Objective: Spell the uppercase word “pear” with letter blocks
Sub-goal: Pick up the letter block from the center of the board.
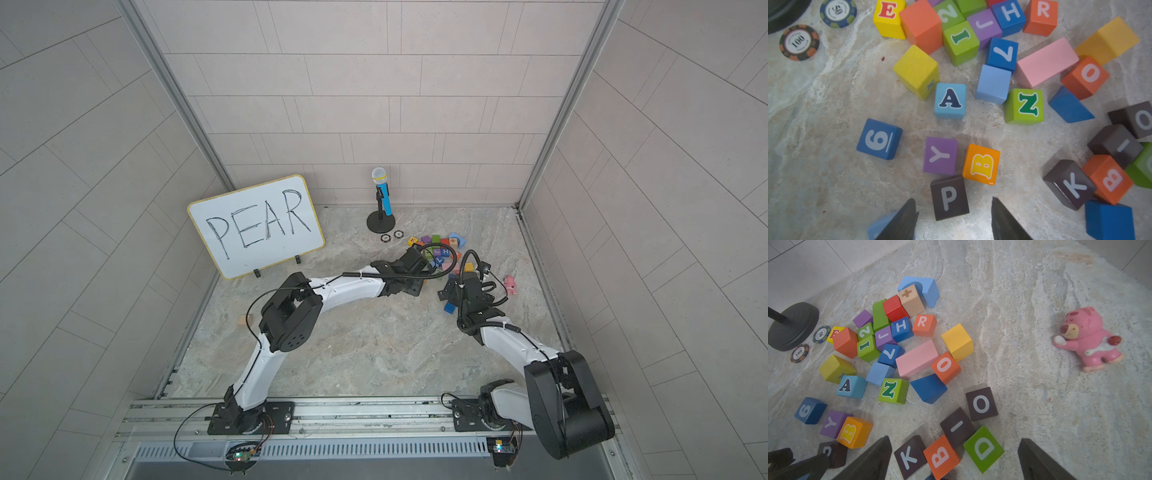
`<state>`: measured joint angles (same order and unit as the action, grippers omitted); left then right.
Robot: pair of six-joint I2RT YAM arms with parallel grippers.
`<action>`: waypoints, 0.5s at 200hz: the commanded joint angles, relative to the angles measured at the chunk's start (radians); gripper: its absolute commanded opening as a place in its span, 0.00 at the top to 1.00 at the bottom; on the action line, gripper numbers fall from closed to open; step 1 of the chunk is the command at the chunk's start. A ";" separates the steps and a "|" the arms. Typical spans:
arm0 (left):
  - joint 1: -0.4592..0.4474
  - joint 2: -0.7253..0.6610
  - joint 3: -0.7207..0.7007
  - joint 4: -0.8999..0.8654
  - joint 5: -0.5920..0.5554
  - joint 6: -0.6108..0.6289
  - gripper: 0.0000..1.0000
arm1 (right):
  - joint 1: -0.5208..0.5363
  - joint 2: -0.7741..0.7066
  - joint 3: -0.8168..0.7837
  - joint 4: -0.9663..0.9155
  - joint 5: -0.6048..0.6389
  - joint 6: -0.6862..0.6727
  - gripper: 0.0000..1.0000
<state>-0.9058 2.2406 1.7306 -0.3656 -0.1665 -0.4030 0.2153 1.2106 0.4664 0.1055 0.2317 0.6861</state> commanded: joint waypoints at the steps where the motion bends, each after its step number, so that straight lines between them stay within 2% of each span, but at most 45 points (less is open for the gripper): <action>1: 0.002 0.023 0.034 -0.050 -0.029 -0.015 0.46 | -0.002 0.006 0.002 0.006 0.008 0.018 0.00; 100: 0.002 0.086 0.088 -0.085 -0.047 -0.031 0.46 | -0.002 0.020 -0.011 0.025 0.004 0.021 0.00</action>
<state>-0.9054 2.2997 1.7824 -0.4221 -0.1894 -0.4236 0.2153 1.2278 0.4664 0.1200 0.2283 0.6868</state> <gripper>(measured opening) 0.539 0.997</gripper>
